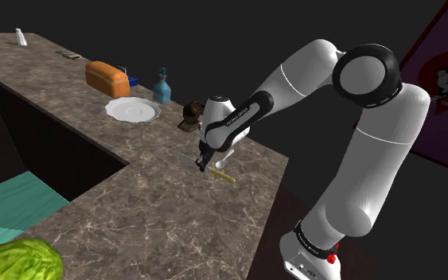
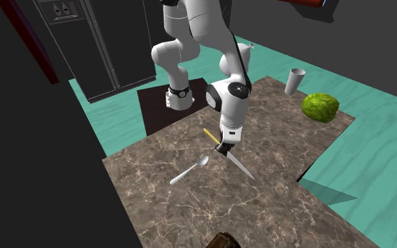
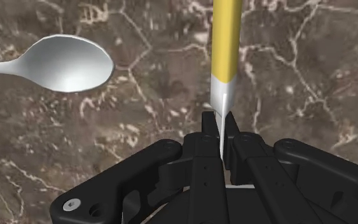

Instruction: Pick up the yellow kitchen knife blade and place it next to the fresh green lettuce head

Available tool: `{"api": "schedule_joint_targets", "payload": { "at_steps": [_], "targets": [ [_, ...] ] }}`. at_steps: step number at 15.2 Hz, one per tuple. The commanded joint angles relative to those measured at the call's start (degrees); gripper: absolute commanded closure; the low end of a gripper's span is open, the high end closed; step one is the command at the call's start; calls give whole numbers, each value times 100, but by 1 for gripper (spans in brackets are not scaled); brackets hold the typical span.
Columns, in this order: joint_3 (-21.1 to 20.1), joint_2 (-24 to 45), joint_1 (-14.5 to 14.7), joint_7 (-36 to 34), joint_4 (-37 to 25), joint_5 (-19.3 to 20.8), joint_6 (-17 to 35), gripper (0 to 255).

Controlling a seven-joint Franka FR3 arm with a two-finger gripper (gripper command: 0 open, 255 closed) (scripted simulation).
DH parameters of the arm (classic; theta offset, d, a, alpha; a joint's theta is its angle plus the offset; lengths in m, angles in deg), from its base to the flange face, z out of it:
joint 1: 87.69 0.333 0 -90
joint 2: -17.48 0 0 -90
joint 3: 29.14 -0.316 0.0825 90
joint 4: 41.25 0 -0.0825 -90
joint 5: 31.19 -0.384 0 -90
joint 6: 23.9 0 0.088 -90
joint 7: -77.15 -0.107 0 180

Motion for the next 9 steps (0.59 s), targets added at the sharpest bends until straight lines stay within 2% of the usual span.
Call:
{"api": "schedule_joint_targets", "payload": {
  "at_steps": [1, 9],
  "targets": [
    [-6, -165, -8, 17, 10, -17, -156, 255],
    [-22, -727, -17, 55, -38, -69, -766, 255]
  ]
}}
